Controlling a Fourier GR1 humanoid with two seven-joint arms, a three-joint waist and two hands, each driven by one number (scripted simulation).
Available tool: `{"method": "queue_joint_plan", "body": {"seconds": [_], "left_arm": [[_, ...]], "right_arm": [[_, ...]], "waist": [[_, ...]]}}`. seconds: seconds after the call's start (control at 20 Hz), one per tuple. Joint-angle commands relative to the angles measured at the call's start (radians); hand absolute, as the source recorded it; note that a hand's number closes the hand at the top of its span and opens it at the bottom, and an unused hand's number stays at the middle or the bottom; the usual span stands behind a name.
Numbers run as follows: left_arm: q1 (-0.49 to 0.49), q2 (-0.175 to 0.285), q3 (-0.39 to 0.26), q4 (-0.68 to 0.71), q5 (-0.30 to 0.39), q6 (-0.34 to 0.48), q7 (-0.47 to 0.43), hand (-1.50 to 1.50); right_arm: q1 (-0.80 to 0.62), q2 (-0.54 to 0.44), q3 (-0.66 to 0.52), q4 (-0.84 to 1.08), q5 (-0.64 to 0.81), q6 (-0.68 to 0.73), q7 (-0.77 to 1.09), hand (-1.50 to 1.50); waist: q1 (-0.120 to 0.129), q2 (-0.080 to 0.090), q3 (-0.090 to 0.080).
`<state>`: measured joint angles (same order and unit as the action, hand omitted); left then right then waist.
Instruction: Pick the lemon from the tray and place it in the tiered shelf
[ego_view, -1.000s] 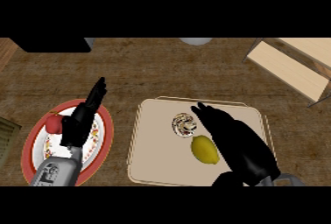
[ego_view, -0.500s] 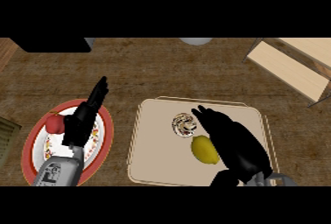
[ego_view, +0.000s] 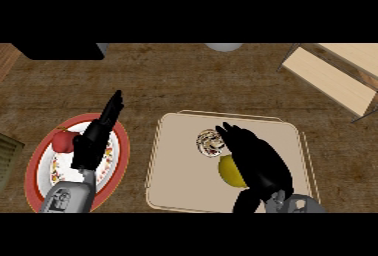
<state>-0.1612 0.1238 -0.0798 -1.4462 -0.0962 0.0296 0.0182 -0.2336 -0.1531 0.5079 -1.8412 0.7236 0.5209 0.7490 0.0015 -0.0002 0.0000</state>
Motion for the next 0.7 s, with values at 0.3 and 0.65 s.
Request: {"method": "queue_joint_plan", "body": {"seconds": [0.3,0.65], "left_arm": [[0.029,-0.012,0.003,-0.065,-0.020,-0.029,0.025,0.00],[-0.050,0.004,0.082,-0.005,0.007,-0.059,0.057,0.00]], "right_arm": [[-0.015,0.010,-0.087,0.165,0.085,-0.031,-0.160,-1.50],[0.095,0.042,-0.047,0.074,0.133,-0.024,-0.158,-1.50]], "waist": [[0.002,0.000,0.000],[-0.003,0.000,0.000]]}}
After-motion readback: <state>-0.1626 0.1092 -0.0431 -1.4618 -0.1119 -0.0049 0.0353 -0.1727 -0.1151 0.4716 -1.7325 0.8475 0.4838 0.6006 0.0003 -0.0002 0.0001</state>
